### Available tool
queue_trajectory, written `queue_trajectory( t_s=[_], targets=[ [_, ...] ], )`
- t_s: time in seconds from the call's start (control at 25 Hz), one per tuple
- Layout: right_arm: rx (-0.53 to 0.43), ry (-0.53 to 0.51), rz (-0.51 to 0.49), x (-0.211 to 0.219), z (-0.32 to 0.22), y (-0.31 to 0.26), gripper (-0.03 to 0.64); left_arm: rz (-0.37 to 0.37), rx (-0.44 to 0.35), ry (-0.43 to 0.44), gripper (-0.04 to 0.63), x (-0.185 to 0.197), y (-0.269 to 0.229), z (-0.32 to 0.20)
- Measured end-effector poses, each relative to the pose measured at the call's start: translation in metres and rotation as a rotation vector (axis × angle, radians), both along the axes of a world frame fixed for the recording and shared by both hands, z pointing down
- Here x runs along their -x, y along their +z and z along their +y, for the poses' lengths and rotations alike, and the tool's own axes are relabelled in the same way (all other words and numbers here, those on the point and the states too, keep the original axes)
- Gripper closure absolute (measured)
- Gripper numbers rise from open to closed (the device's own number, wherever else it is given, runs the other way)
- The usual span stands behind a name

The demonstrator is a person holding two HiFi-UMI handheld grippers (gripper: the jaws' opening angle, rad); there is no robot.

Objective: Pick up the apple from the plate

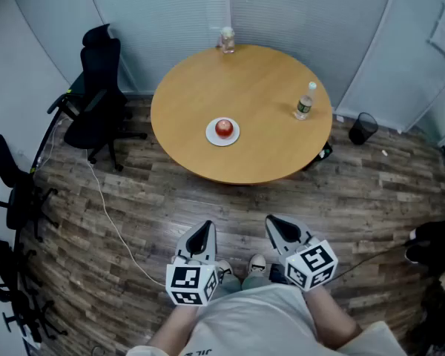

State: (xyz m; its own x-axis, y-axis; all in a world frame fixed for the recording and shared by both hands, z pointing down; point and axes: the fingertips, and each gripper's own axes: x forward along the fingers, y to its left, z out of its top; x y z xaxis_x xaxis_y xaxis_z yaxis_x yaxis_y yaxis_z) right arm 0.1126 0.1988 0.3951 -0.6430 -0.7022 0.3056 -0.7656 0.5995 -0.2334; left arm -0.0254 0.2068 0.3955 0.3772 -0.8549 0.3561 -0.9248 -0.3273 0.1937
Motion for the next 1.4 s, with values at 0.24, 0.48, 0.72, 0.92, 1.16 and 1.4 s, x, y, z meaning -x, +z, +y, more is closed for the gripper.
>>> queue_trajectory(
  t_s=[0.24,0.48,0.72,0.92,1.16,1.4],
  targets=[
    [0.004,-0.002,-0.015,0.004,-0.002,0.000,0.586,0.005,0.005,-0.006,0.592,0.000,0.001,-0.001],
    [-0.001,0.006,-0.021,0.006,-0.002,-0.001,0.586,0.007,-0.002,-0.005,0.593,0.003,0.000,-0.001],
    [0.022,-0.002,-0.053,0.012,-0.003,-0.001,0.586,0.006,-0.001,0.006,0.594,0.007,-0.001,-0.003],
    [0.015,0.002,-0.060,0.021,-0.003,-0.002,0.586,0.014,-0.004,0.026,0.593,0.013,0.000,-0.004],
    [0.020,0.024,-0.049,0.032,-0.001,-0.003,0.586,0.026,0.001,0.046,0.593,0.029,0.003,-0.002],
    [0.028,0.048,-0.047,0.036,-0.011,0.002,0.586,-0.006,0.008,0.115,0.593,0.028,0.008,-0.004]
  ],
)
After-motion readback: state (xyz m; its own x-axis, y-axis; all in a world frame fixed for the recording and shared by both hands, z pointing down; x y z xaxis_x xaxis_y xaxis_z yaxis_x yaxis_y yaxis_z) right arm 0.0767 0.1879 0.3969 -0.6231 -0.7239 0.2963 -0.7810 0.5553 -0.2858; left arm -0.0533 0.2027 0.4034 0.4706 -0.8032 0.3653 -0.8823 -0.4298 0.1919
